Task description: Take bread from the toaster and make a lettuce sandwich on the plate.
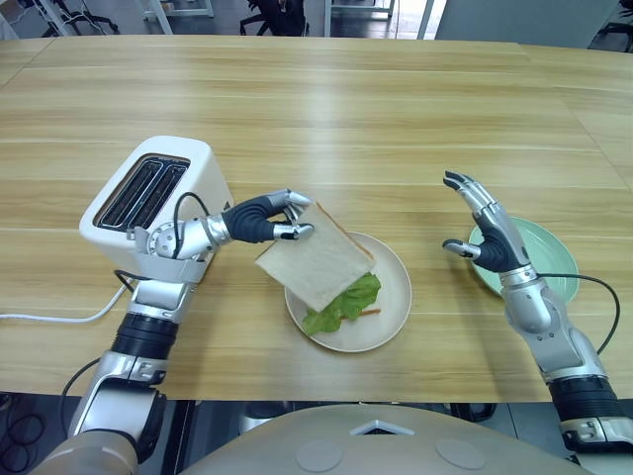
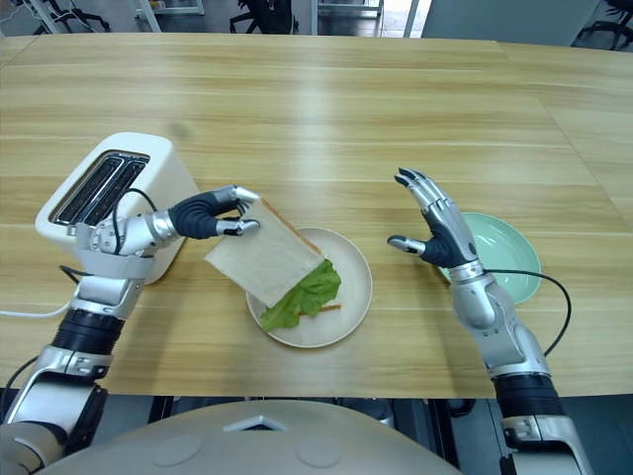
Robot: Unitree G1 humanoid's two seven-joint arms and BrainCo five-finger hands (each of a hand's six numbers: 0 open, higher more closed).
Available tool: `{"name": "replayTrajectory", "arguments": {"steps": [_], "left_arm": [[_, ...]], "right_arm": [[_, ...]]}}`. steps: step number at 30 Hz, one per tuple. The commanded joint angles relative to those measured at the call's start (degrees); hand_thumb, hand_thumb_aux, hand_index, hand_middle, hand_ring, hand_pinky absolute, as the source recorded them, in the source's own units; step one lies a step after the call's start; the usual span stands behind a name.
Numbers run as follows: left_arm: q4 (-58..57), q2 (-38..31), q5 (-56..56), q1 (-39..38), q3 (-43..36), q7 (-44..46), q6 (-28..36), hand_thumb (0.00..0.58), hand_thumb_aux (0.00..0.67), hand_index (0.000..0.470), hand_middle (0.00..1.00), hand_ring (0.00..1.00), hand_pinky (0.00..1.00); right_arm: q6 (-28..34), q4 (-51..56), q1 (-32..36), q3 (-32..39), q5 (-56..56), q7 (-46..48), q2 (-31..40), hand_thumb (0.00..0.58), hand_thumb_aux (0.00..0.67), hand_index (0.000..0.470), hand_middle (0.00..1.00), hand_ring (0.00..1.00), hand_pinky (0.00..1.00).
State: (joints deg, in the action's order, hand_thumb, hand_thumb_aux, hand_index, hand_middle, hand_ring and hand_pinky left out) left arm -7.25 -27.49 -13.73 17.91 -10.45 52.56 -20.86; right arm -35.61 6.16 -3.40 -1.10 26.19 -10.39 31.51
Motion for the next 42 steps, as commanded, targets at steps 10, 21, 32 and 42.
{"name": "replayTrajectory", "arguments": {"steps": [10,21,32,42], "left_arm": [[-26.8,7.7,10.8,12.7,-7.6,6.1,-7.8,0.580,0.670,0.460,1.00,1.00,1.00],[-49.6,11.9,25.4,21.6,-14.2,0.0,-17.7,0.580,0.670,0.460,1.00,1.00,1.00],[-60.2,15.5,34.0,26.5,-16.5,-8.8,-18.4,0.580,0.670,0.460,1.00,1.00,1.00],[-63.1,17.5,34.4,28.7,-14.7,-12.3,-18.1,0.580,0.670,0.460,1.00,1.00,1.00]], "right_arm": [[-4.8,-4.5,-5.6,4.6,-12.6,14.9,0.6,0.000,0.000,0.000,0.00,0.00,0.00],[-6.8,-8.9,-8.7,11.6,-13.6,23.2,-1.8,0.000,0.000,0.000,0.00,0.00,0.00],[-6.6,-12.2,-11.6,14.5,-11.4,27.8,-1.4,0.000,0.000,0.000,0.00,0.00,0.00],[3.6,6.9,-6.2,23.4,10.3,26.1,-1.3,0.000,0.000,0.000,0.00,0.00,0.00]]}}
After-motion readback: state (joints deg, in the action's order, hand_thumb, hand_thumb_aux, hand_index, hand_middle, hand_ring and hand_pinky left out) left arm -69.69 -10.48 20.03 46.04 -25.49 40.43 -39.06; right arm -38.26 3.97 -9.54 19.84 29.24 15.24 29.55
